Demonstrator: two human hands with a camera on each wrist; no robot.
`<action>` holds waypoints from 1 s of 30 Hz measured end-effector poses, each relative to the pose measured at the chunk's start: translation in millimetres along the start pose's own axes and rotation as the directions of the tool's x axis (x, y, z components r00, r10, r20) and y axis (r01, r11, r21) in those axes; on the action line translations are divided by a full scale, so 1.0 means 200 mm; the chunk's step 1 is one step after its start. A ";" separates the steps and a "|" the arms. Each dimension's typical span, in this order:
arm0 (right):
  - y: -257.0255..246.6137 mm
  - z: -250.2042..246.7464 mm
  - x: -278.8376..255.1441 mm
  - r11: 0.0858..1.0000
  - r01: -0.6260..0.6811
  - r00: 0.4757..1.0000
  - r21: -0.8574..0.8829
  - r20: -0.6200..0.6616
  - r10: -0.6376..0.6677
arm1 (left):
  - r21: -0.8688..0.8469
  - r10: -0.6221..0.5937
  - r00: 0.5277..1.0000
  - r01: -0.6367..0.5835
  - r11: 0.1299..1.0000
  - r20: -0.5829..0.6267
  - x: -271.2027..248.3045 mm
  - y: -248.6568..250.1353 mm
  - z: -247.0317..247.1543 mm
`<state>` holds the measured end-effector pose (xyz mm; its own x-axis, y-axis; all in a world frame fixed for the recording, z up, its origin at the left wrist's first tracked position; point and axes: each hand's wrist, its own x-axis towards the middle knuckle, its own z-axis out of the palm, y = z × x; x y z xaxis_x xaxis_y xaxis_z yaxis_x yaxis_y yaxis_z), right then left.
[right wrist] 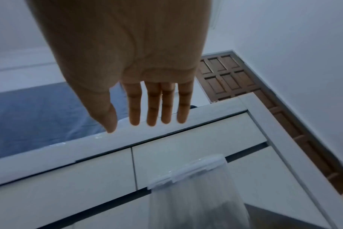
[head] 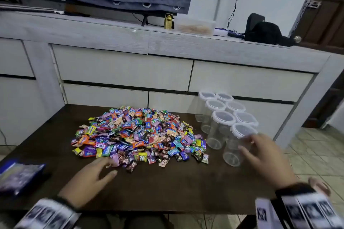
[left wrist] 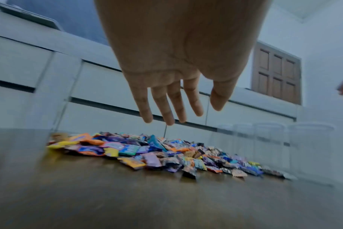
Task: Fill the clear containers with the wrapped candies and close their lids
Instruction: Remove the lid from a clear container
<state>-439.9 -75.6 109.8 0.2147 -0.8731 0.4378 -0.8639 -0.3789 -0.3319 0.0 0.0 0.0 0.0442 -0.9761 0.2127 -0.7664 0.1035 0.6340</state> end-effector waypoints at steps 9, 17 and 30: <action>0.20 0.24 0.31 0.871 -0.445 0.880 -0.208 0.078 0.469 | 0.461 -0.140 0.914 -0.056 0.886 0.380 0.31 0.12 0.39; 0.26 0.30 0.27 0.871 -0.483 0.874 -0.093 0.019 0.486 | 0.514 -0.157 0.887 -0.101 0.852 0.434 0.29 0.08 0.44; -0.26 0.37 0.13 0.991 0.055 0.935 0.123 0.342 -0.094 | 0.481 -0.092 0.905 -0.133 0.866 0.415 0.25 0.01 0.46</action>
<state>-356.4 -101.9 76.4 0.4379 -0.8856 0.1552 -0.7881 -0.4611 -0.4077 -58.6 -65.8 -56.2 -0.1559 -0.9722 -0.1745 -0.9783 0.1277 0.1631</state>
